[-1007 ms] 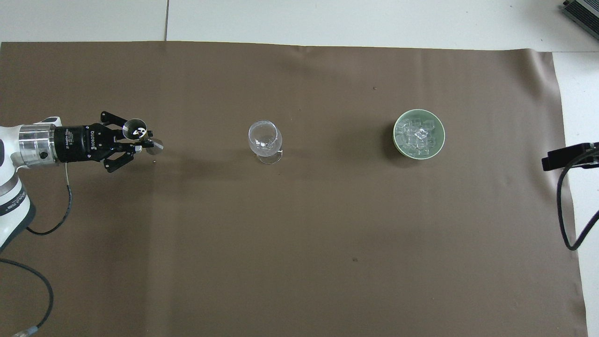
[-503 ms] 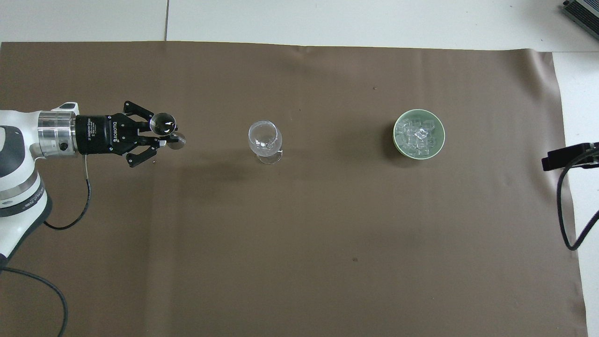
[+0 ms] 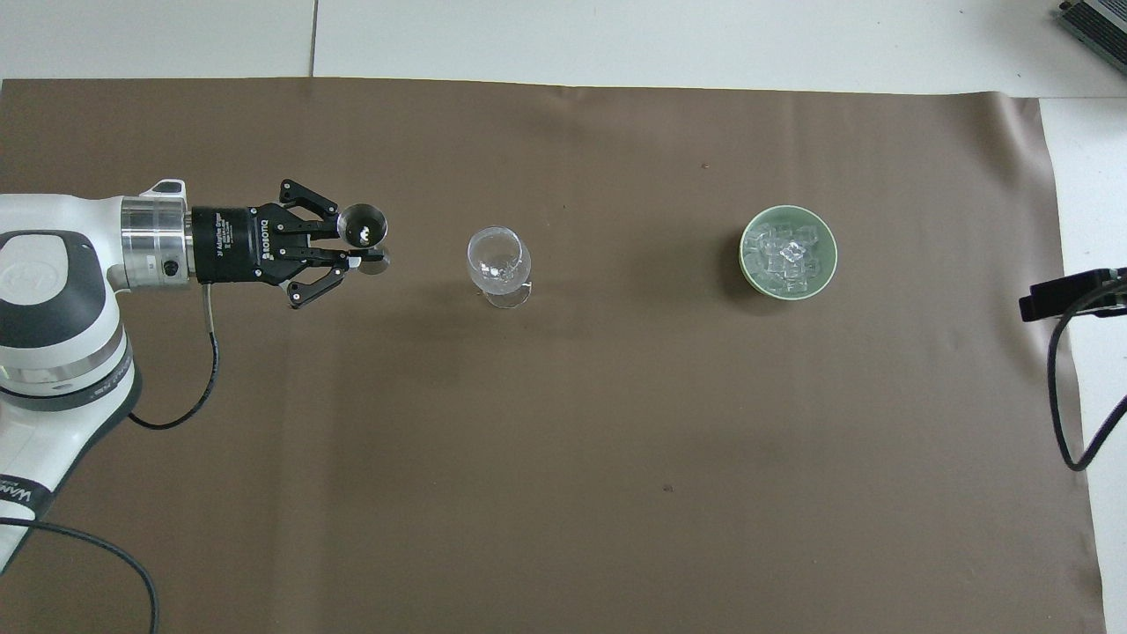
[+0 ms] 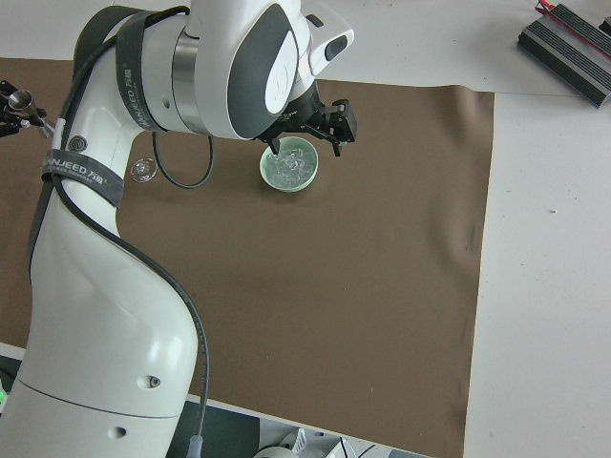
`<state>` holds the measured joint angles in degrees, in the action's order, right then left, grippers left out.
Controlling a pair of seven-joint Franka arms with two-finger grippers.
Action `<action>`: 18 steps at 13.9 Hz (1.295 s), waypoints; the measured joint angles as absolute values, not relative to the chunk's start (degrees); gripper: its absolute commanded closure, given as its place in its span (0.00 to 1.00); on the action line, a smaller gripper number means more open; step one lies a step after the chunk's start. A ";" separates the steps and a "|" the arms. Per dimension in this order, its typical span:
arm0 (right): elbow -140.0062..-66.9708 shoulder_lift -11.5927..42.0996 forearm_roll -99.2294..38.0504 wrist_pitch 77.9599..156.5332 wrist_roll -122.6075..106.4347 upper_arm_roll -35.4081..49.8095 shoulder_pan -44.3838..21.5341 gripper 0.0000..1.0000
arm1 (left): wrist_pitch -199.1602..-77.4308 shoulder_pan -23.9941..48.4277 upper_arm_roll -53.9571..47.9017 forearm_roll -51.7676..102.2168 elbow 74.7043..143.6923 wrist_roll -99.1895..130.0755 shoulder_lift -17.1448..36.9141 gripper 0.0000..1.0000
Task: Pour wine and add ice with both arms
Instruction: 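Lift the silver bottle with the left gripper toward the glass cup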
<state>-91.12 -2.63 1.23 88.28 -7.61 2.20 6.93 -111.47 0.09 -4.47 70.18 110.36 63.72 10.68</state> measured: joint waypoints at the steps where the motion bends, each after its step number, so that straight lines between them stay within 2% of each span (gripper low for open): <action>1: -91.12 -2.63 1.23 88.28 -7.61 2.20 6.93 0.00 | -112.67 1.13 -4.45 70.18 110.50 64.44 10.25 1.00; 18: -91.12 -2.63 1.23 88.28 -7.61 2.20 6.93 0.00 | -129.26 11.37 -4.38 66.54 112.17 69.83 8.16 1.00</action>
